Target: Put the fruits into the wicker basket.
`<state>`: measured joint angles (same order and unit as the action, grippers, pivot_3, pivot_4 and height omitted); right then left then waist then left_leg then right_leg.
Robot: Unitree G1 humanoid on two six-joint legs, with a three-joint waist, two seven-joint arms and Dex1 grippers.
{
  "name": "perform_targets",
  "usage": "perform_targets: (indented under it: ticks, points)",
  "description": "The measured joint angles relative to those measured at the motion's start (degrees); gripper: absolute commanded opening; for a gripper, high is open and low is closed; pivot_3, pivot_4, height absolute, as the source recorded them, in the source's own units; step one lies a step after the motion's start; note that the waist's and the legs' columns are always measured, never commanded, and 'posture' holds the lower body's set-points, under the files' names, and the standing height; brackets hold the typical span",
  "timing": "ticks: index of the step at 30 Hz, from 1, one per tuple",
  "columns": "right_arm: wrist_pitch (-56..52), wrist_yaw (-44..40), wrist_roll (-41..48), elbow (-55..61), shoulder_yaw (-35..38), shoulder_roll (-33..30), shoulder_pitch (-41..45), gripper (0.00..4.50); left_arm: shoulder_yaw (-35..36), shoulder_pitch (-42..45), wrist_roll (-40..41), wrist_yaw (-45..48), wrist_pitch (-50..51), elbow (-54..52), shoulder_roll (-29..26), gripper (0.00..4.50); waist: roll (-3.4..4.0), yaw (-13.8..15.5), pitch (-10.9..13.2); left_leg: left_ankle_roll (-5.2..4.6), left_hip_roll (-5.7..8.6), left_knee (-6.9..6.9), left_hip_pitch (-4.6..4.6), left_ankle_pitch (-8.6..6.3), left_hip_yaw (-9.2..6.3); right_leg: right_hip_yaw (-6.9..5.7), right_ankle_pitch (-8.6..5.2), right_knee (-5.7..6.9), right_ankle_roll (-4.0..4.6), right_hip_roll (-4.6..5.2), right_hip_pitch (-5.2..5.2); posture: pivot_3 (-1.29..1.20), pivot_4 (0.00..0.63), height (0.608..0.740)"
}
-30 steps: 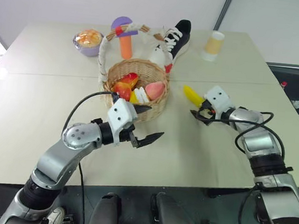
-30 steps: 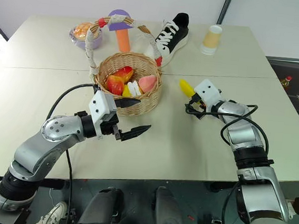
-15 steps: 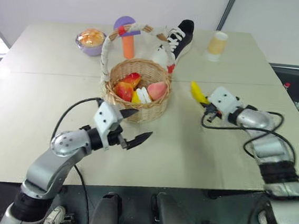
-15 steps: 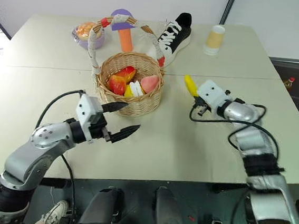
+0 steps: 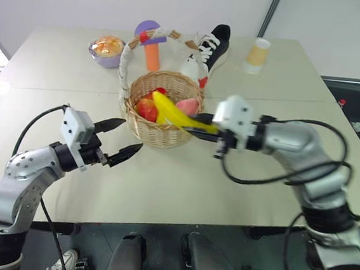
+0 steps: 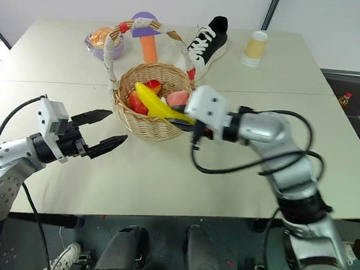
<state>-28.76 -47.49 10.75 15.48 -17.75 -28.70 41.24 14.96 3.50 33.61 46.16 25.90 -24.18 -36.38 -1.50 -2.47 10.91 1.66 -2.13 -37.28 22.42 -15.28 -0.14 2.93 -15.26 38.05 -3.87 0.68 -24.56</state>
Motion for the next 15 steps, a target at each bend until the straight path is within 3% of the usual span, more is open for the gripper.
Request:
perform_targets:
  ticks: [6,13,14,15]
  points:
    - [3.21,6.77,-7.79,-18.7,-4.11,10.52,10.4,0.46,1.49,-3.16,1.09,-1.03,0.0,-1.86,-0.25,4.5,-0.03,0.13,-0.02,0.01,0.07,0.03,0.02,0.0,-0.06,-0.02,0.01,0.0,0.0,0.21,-0.02,0.0,0.15,0.74]
    - [6.53,7.85,-9.68,-24.62,-3.44,12.7,11.64,3.92,2.96,-4.35,2.0,-2.67,0.02,-2.62,-0.49,4.5,-0.02,-0.03,-0.01,0.0,0.08,0.04,0.02,0.0,-0.1,-0.02,0.02,0.0,0.0,0.23,-0.02,0.0,0.15,0.74]
    - [6.94,7.78,-9.66,-23.94,-3.11,12.58,11.58,4.34,3.23,-4.49,2.1,-2.75,0.05,-2.89,-0.5,4.5,-0.01,-0.06,-0.01,0.0,0.08,0.06,0.02,0.0,-0.1,-0.02,0.02,0.0,0.0,0.23,-0.03,0.0,0.15,0.74]
    - [7.2,7.42,-9.42,-22.53,-2.46,12.21,11.3,4.34,3.57,-4.54,2.18,-2.81,0.08,-2.98,-0.53,4.5,-0.01,-0.07,-0.01,0.0,0.07,0.06,0.01,0.0,-0.11,-0.02,0.02,0.0,0.0,0.21,-0.03,0.0,0.15,0.74]
